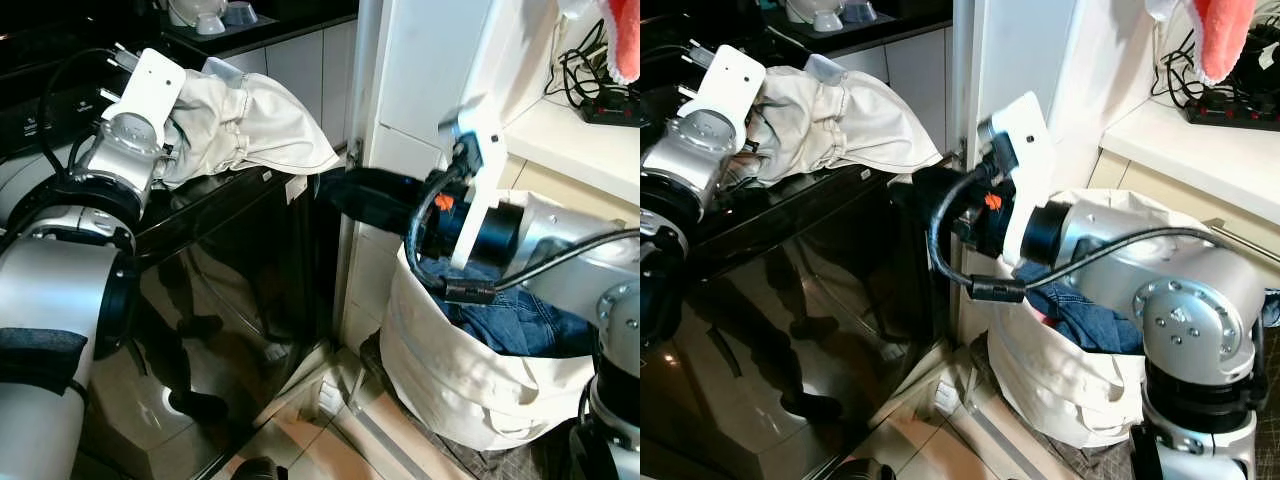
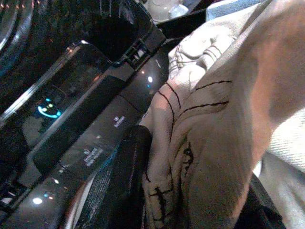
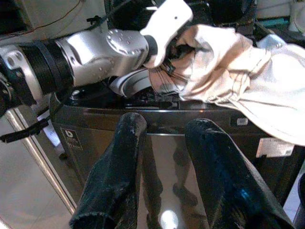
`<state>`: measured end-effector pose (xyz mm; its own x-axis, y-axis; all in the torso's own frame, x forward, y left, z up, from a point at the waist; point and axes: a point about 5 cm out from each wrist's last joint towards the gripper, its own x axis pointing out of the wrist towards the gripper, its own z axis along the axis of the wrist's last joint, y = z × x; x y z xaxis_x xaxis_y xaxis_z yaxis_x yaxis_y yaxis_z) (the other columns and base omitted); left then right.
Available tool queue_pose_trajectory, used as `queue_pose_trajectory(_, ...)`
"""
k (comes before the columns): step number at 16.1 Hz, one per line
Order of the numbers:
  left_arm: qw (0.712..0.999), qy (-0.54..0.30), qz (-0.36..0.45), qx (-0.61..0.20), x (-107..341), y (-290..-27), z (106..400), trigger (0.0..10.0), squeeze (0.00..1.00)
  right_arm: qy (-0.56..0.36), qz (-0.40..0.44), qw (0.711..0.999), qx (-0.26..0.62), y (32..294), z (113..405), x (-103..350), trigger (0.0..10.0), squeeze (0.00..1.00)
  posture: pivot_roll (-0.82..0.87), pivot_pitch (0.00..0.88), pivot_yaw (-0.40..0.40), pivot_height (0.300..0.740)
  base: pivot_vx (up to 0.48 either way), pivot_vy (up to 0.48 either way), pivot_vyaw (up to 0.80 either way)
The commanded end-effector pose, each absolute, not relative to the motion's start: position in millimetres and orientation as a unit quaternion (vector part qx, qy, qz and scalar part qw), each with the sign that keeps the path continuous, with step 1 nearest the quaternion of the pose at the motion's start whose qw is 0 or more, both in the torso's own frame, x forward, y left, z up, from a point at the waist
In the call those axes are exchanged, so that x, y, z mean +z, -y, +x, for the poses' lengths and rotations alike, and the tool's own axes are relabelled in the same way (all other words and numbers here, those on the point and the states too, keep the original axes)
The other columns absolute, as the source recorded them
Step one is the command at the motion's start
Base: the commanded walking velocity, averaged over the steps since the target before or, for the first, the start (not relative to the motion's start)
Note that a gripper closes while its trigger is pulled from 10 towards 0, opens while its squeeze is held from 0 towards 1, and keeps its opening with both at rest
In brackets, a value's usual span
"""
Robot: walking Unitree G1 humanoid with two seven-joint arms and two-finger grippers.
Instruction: Clothes washing
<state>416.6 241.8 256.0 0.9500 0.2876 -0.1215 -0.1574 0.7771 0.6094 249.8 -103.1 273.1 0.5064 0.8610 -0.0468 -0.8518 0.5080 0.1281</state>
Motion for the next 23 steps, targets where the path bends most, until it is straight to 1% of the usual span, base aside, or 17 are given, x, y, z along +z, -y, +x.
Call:
queue_pose_trajectory(1, 0.94, -0.093, 0.306, 0.12, 273.3, -242.8, 417.8, 10.0, 1.0, -0.05, 0.04, 0.867, 0.495, 101.7, 249.1, 274.5, 10.0, 0.0, -0.06, 0.0, 0.045, 0.74, 0.0, 0.0, 0.0)
queue_pose_trajectory(3, 0.927, -0.077, 0.341, 0.136, 285.4, -247.9, 417.1, 10.0, 1.0, -0.049, 0.039, 0.867, 0.495, 101.1, 250.9, 275.6, 10.0, 0.0, -0.05, 0.0, 0.044, 0.74, 0.0, 0.0, 0.0)
queue_pose_trajectory(4, 0.926, -0.072, 0.345, 0.139, 288.2, -249.1, 416.9, 10.0, 1.0, -0.049, 0.039, 0.867, 0.495, 101.1, 251.2, 275.6, 10.0, 0.0, -0.05, 0.0, 0.044, 0.74, 0.0, 0.0, 0.0)
queue_pose_trajectory(7, 0.909, -0.058, 0.383, 0.153, 303.4, -256.0, 415.1, 10.0, 1.0, -0.049, 0.039, 0.867, 0.495, 99.6, 251.6, 275.3, 10.0, 0.0, -0.05, 0.0, 0.047, 0.74, 0.0, 0.0, 0.0)
queue_pose_trajectory(9, 0.895, -0.064, 0.414, 0.155, 309.5, -260.8, 413.5, 10.0, 1.0, -0.05, 0.037, 0.867, 0.494, 99.9, 251.4, 274.9, 10.0, 0.0, -0.05, 0.0, 0.047, 0.74, 0.0, 0.0, 0.0)
queue_pose_trajectory(10, 0.874, -0.112, 0.455, 0.127, 304.5, -266.0, 411.7, 10.0, 1.0, -0.055, 0.032, 0.868, 0.492, 100.6, 251.8, 273.3, 10.0, 0.0, -0.05, 0.0, 0.045, 0.74, 0.0, 0.0, 0.0)
queue_pose_trajectory(11, 0.87, -0.128, 0.461, 0.116, 302.0, -268.0, 410.8, 10.0, 0.61, -0.057, 0.03, 0.869, 0.491, 100.6, 251.9, 272.6, 10.0, 0.0, -0.05, 0.0, 0.045, 0.74, 0.0, 0.0, 0.0)
queue_pose_trajectory(12, 0.881, -0.145, 0.441, 0.092, 297.8, -267.7, 410.4, 10.0, 0.0, -0.058, 0.03, 0.868, 0.492, 99.7, 251.8, 271.6, 10.0, 0.0, -0.05, 0.0, 0.045, 0.74, 0.0, 0.0, 0.0)
queue_pose_trajectory(13, 0.863, -0.197, 0.462, 0.05, 288.5, -267.3, 408.8, 10.0, 0.0, -0.06, 0.029, 0.867, 0.494, 98.3, 251.4, 270.4, 10.0, 0.0, -0.05, 0.0, 0.047, 0.74, 0.0, 0.0, 0.0)
queue_pose_trajectory(14, 0.858, -0.205, 0.468, 0.043, 287.5, -267.7, 408.4, 10.0, 0.0, -0.061, 0.028, 0.867, 0.494, 98.1, 251.4, 270.2, 10.0, 0.0, -0.05, 0.0, 0.047, 0.74, 0.0, 0.0, 0.0)
queue_pose_trajectory(15, 0.863, -0.197, 0.464, 0.042, 295.0, -267.9, 408.4, 10.0, 0.0, -0.062, 0.028, 0.868, 0.493, 98.6, 251.2, 269.8, 10.0, 0.0, -0.05, 0.0, 0.053, 0.74, 0.0, 0.0, 0.0)
queue_pose_trajectory(17, 0.889, -0.175, 0.421, 0.035, 320.7, -274.5, 404.5, 10.0, 0.0, -0.063, 0.028, 0.87, 0.488, 99.9, 249.7, 268.6, 10.0, 0.0, -0.06, 0.0, 0.059, 0.74, 0.0, 0.0, 0.0)
queue_pose_trajectory(18, 0.894, -0.172, 0.413, 0.03, 325.7, -276.1, 403.2, 10.0, 0.0, -0.064, 0.029, 0.87, 0.488, 100.0, 249.4, 268.3, 10.0, 0.0, -0.06, 0.0, 0.059, 0.74, 0.0, 0.0, 0.0)
queue_pose_trajectory(20, 0.904, -0.16, 0.397, 0.008, 343.9, -282.0, 397.5, 10.0, 0.0, -0.067, 0.031, 0.869, 0.489, 100.6, 247.5, 266.2, 10.0, 0.0, -0.05, 0.0, 0.048, 0.74, 0.0, 0.0, 0.0)
queue_pose_trajectory(21, 0.917, -0.132, 0.377, 0.005, 358.7, -282.8, 394.5, 10.0, 0.0, -0.07, 0.032, 0.868, 0.491, 100.7, 247.2, 265.2, 10.0, 0.0, -0.04, 0.0, 0.037, 0.74, 0.0, 0.0, 0.0)
queue_pose_trajectory(22, 0.92, -0.121, 0.374, 0.01, 367.1, -284.3, 392.4, 10.0, 0.0, -0.071, 0.031, 0.867, 0.492, 100.4, 247.5, 264.9, 10.0, 0.0, -0.03, 0.0, 0.031, 0.74, 0.0, 0.0, 0.0)
queue_pose_trajectory(23, 0.916, -0.117, 0.383, 0.028, 378.1, -288.5, 388.4, 10.0, 0.0, -0.073, 0.029, 0.865, 0.495, 99.8, 248.4, 264.9, 10.0, 0.0, -0.03, 0.0, 0.03, 0.74, 0.0, 0.0, 0.0)
